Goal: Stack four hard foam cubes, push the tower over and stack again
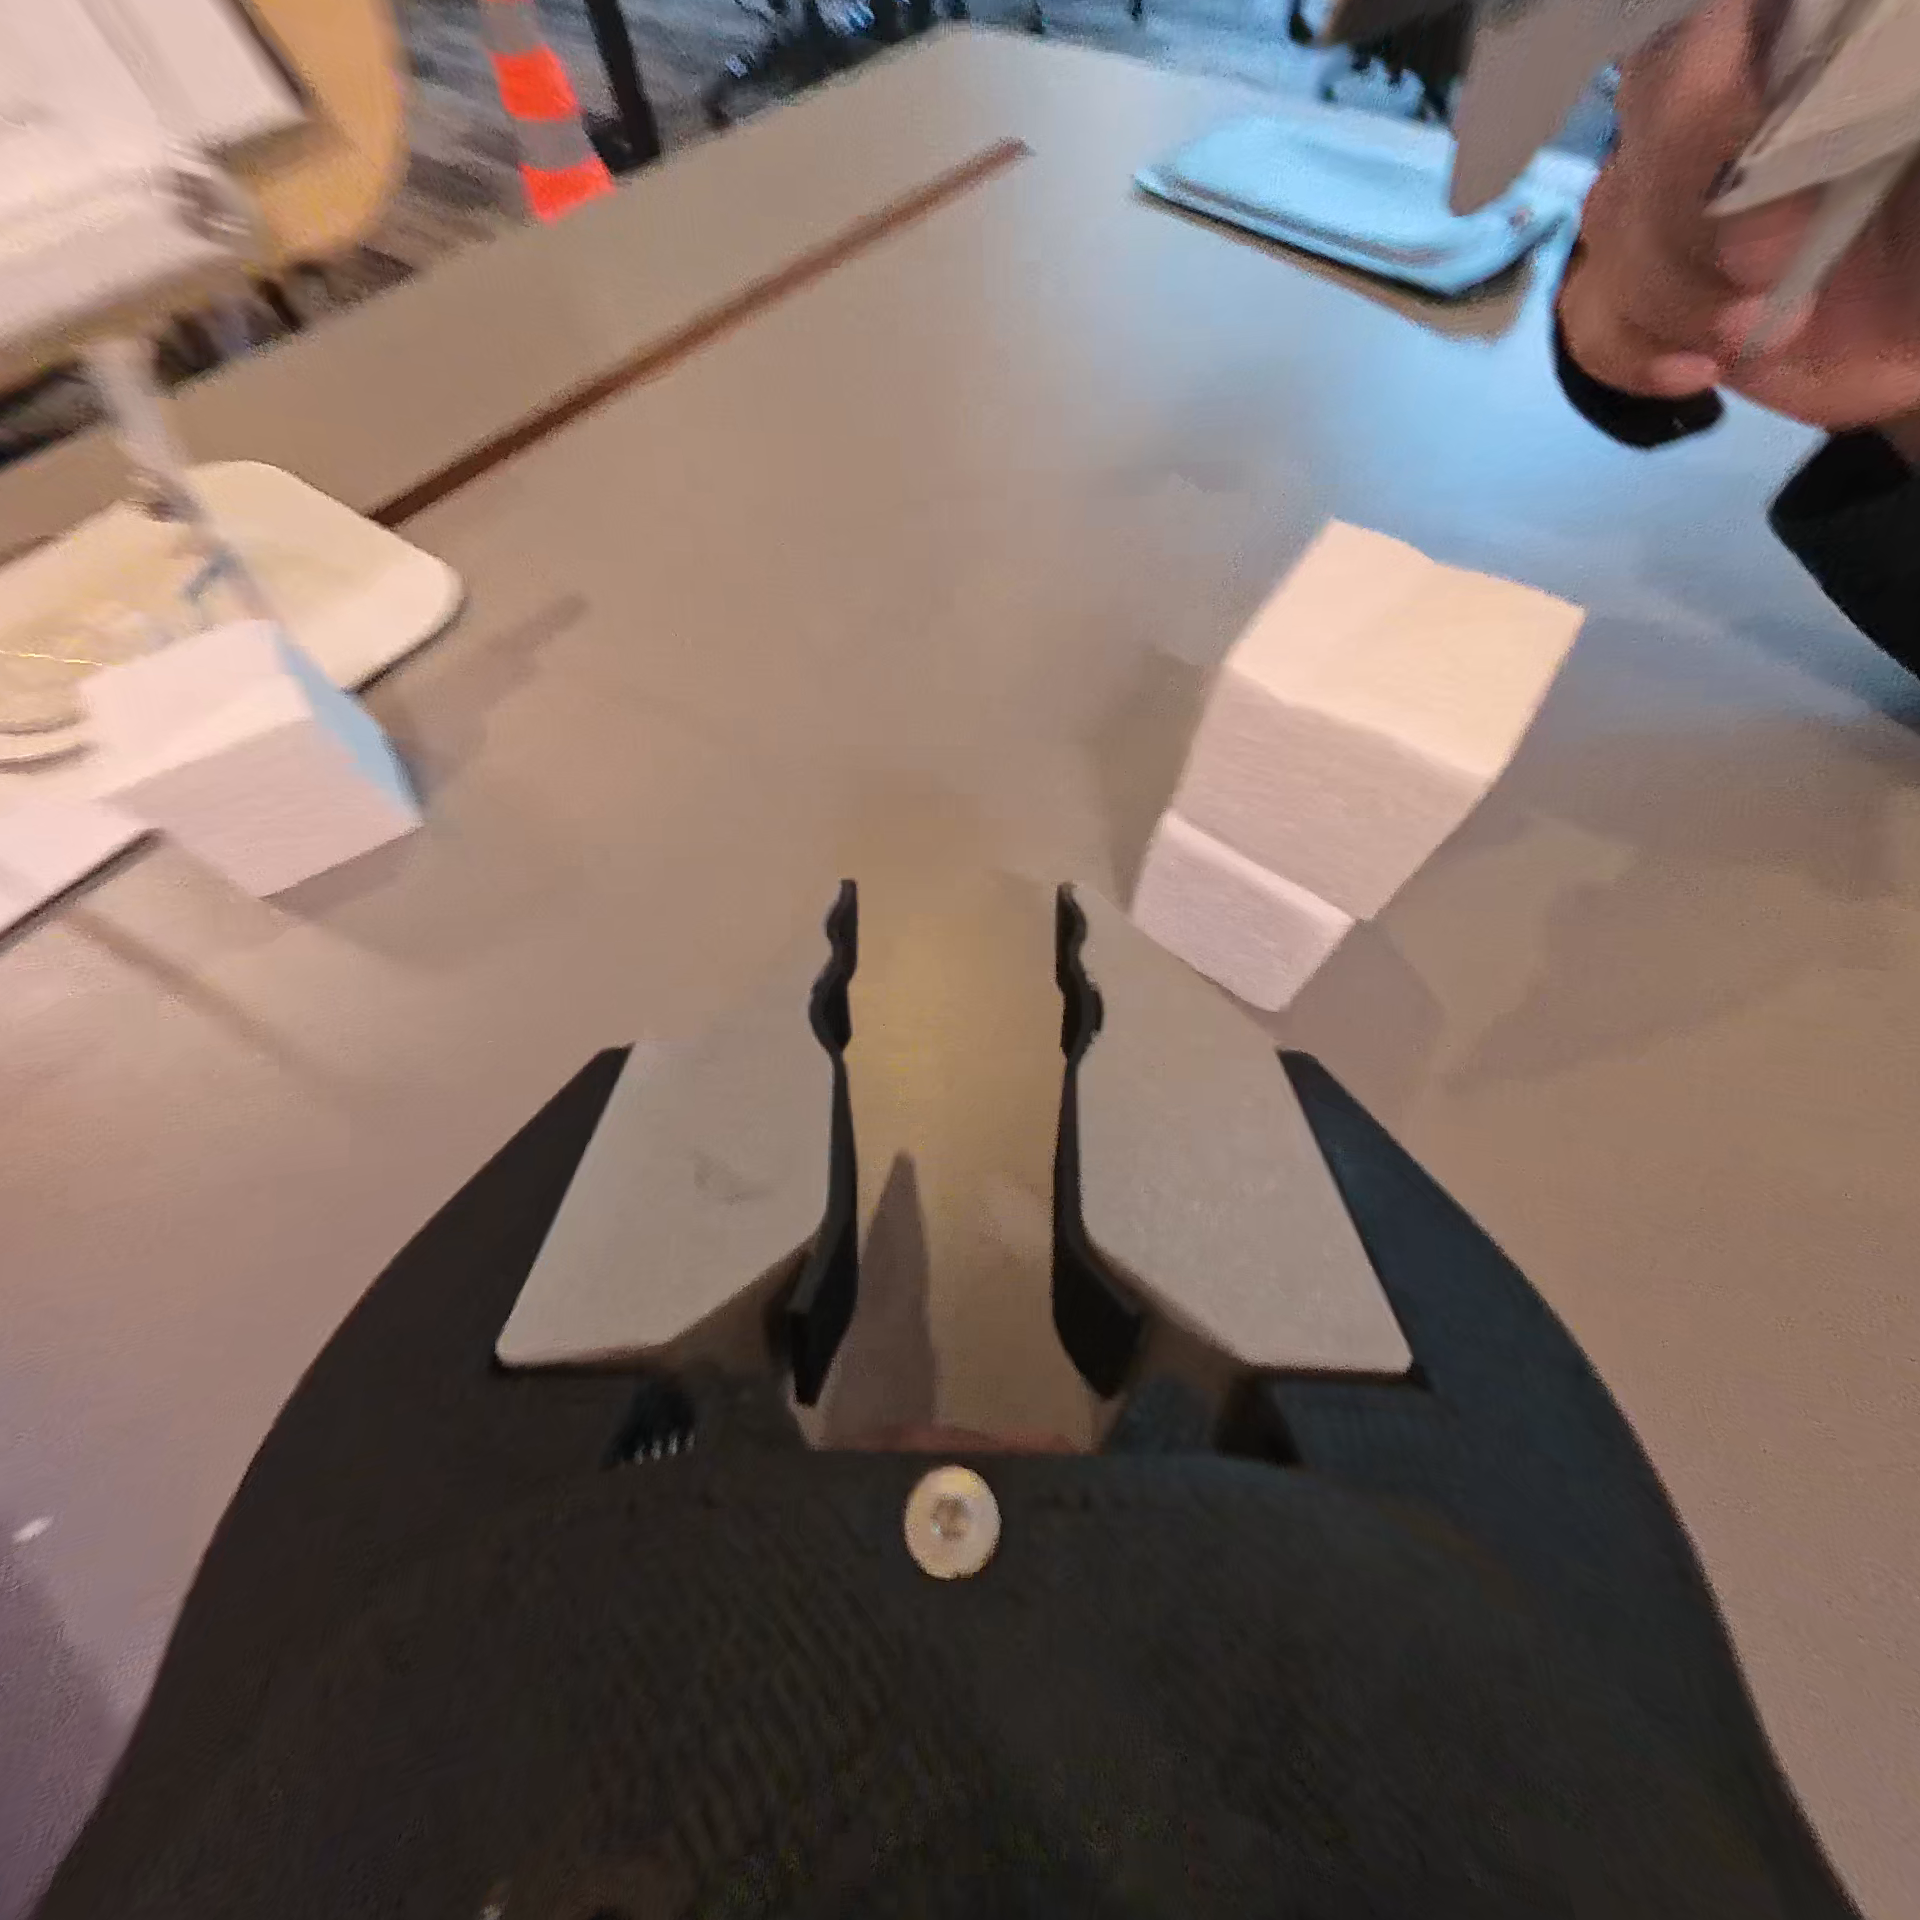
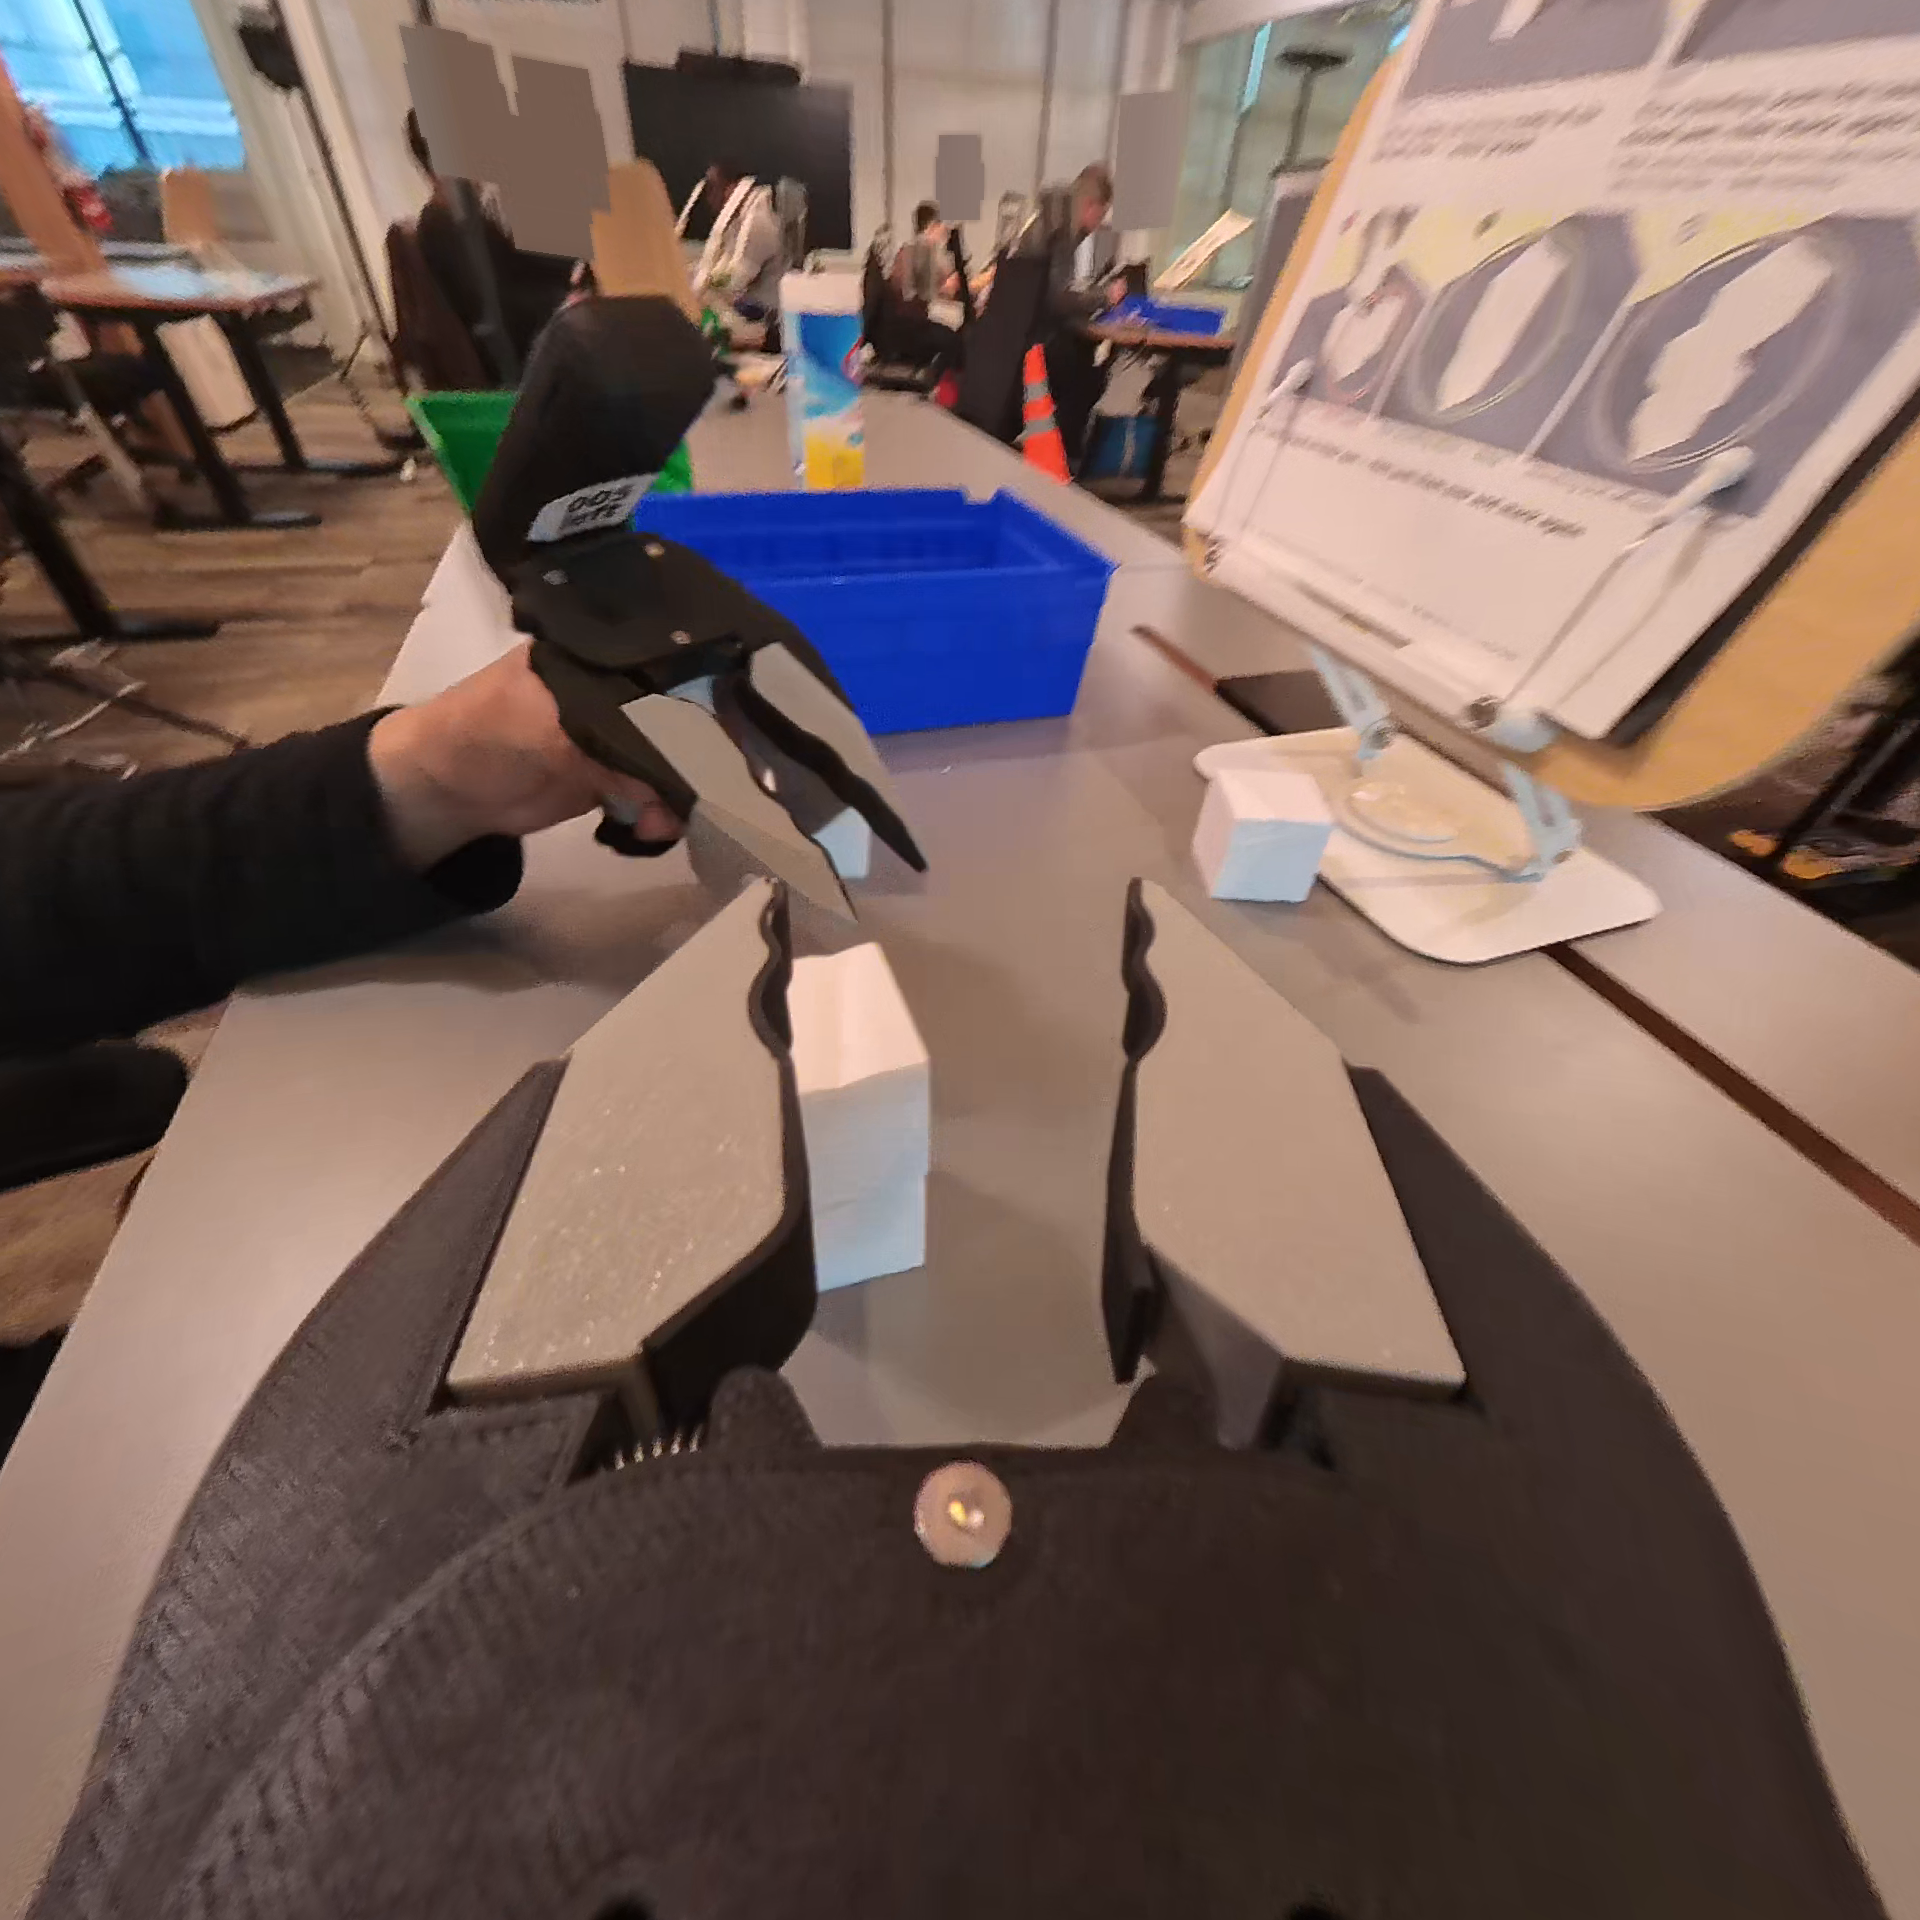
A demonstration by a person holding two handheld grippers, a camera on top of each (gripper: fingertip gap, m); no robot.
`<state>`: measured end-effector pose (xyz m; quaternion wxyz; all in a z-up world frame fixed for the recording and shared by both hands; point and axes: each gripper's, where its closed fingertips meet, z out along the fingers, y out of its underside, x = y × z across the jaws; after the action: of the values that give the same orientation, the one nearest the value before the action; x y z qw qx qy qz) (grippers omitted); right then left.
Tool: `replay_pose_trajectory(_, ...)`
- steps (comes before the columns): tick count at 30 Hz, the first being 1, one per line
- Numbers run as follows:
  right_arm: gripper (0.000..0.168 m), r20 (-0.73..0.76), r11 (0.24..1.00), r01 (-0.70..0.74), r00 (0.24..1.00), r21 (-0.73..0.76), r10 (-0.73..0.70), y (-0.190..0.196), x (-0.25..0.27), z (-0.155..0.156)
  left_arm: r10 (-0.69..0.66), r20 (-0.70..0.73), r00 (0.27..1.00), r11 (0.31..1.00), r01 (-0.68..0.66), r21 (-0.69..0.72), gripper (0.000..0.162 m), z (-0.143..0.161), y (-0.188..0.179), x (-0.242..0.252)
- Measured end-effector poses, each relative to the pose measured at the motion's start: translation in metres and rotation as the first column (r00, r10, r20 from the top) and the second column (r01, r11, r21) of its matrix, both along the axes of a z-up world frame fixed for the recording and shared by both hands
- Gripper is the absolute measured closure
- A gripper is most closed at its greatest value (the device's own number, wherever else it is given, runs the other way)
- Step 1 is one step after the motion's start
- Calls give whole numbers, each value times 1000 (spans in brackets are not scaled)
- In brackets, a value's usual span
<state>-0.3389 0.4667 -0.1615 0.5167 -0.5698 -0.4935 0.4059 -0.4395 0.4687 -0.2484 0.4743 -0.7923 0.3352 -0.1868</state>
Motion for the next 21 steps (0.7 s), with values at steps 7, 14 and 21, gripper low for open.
replay_pose_trajectory(7,120,-158,993,122,980,-3,-121,23,27,28,291,95,952,945,-302,126,76,39,17,-85)
replay_pose_trajectory(14,119,-154,991,130,979,-28,-133,27,28,25,384,32,923,923,-382,-44,77,3,13,-122)
replay_pose_trajectory(21,119,-126,991,135,983,-14,-136,27,26,22,426,-273,863,876,-469,-115,98,-26,-6,-142)
